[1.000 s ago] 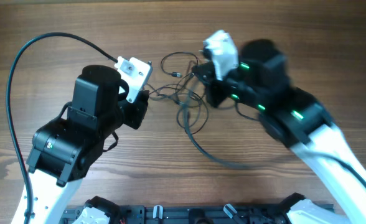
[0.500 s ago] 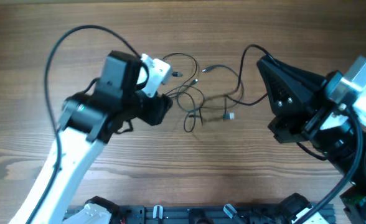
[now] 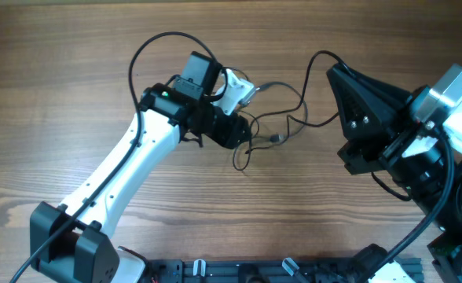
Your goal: Untangle cables
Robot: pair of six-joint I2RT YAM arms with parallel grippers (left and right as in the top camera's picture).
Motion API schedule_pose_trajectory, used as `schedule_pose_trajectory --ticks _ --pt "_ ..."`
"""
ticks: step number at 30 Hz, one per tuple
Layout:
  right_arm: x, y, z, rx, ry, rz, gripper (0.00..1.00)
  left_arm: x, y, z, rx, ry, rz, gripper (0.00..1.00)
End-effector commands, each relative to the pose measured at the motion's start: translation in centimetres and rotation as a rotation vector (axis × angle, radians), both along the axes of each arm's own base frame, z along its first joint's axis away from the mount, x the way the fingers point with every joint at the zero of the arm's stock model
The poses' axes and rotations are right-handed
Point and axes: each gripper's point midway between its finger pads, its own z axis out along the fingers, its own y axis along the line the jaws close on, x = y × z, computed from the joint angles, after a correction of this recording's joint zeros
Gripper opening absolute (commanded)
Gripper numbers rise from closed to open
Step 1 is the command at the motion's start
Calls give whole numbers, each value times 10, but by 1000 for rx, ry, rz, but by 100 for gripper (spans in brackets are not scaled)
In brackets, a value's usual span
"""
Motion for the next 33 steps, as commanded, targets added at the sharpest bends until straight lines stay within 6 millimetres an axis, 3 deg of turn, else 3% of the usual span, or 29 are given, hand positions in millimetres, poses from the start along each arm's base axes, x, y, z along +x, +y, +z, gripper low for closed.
schedule_pose_trajectory --ticks 1,8,16,19,21,23,25,30,33 --pt "1 -4 3 21 9 -16 4 2 -13 1 -27 1 4 46" --pt "2 -3 -3 7 28 -13 4 9 -15 -4 -25 25 68 41" --pt "6 -7 -5 -10 25 -58 4 15 -16 -37 23 109 118 37" --pt "26 -39 -4 -31 2 -291 4 15 -15 -51 46 139 119 37" --pt "42 -87 -5 -1 32 -586 4 13 -14 -58 61 163 120 37" --pt "45 -131 -10 21 73 -842 4 12 -14 -62 68 173 120 37" --pt "44 -151 -14 -32 82 -983 4 12 -14 -63 70 176 120 37" --pt "56 -164 -19 -420 38 -1203 4 7 -19 -63 72 176 100 40" --pt "75 -179 -23 -481 58 -1316 4 -1 -27 -63 77 178 72 41"
